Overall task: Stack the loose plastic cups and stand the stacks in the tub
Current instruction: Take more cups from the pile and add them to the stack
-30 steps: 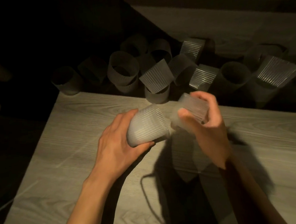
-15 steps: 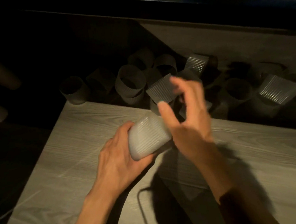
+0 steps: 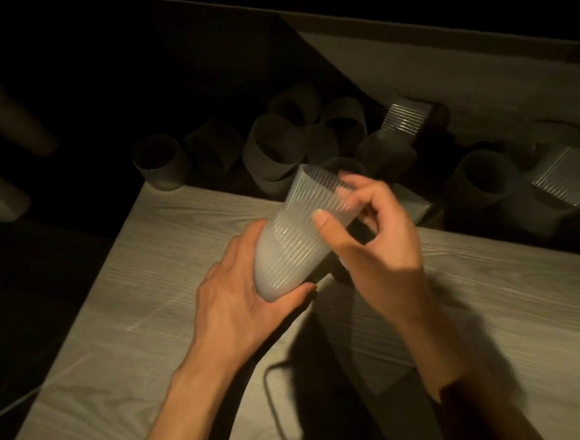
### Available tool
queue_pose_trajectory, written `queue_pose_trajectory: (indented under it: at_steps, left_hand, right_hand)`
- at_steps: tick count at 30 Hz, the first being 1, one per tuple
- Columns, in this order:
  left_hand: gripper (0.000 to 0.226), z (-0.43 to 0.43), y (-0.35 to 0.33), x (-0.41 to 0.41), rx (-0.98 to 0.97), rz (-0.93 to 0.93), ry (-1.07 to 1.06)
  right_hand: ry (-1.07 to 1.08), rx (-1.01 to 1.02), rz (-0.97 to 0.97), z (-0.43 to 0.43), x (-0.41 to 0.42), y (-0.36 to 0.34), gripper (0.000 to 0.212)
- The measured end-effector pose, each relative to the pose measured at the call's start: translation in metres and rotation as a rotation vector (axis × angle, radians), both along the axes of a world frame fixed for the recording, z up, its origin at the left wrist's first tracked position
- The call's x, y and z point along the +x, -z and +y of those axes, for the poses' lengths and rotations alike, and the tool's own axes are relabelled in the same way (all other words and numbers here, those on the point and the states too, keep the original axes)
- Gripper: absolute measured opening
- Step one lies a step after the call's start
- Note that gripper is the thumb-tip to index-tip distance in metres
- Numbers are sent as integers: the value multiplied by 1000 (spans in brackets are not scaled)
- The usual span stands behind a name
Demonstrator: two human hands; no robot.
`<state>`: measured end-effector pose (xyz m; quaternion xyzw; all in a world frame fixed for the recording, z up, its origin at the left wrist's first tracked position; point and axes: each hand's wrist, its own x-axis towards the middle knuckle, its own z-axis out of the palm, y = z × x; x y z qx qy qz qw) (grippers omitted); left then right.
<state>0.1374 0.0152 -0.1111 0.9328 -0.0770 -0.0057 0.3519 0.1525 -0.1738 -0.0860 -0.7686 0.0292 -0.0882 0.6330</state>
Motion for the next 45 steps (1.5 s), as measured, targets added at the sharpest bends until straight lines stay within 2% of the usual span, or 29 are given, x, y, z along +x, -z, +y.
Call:
queue_pose_trajectory:
  at_steps: [3,8,10,11,13,15,17,19,20,22,26,30,32,34,36,40,45]
  left_hand:
    - [94,1,2,0,8,-1,-9]
    - [96,-7,2,4,9,8,-1]
    - [96,-11,1,7,6,14,-11]
    - [96,-13,0,8,4,18,-4]
    - [95,-17,-1,9,-6,33,23]
    - [93,-22,-2,10,-14,47,63]
    - [92,-28,-2,12,-18,49,91]
    - [92,-34,-1,13,-20,44,98]
    - [92,-38,-1,13,-18,39,103]
    - [93,-43,-1,14,-8,30,117]
    - [93,-50,0,15,9,33,149]
    - [94,-55,-1,17,26,26,155]
    - [95,-55,-2,18,40,10,158]
    - [95,-53,-2,19,66,-16,159]
    - [95,-52,-1,21,95,-37,156]
    - [90,-49,-1,21,166,-96,227]
    - [96,-43,-4,19,84,-100,206]
  right_hand:
    - [-50,51,-10,0,-8,11,22]
    - [-218,103,112,-1,-14,9,38]
    - [-260,51,123,-4,-18,9,46]
    - [-230,-52,66,-7,-20,9,47]
    - [-21,-272,-116,-17,-21,8,43]
    - [329,-262,-160,-32,-17,8,37]
    - [587,-147,16,-52,-4,15,53]
    - [649,-170,304,-70,12,23,80]
    - [624,-237,375,-77,19,26,89]
    - [544,-327,356,-85,25,31,95]
    - [417,-473,272,-93,26,33,80]
    - [386,-349,197,-96,18,32,68]
    - [376,-221,149,-97,8,31,59]
    - [256,-62,128,-98,-2,30,52]
    - [89,22,142,-98,-6,28,55]
    - [-193,1,227,-94,-4,17,62]
    - [-258,0,240,-76,-7,4,63]
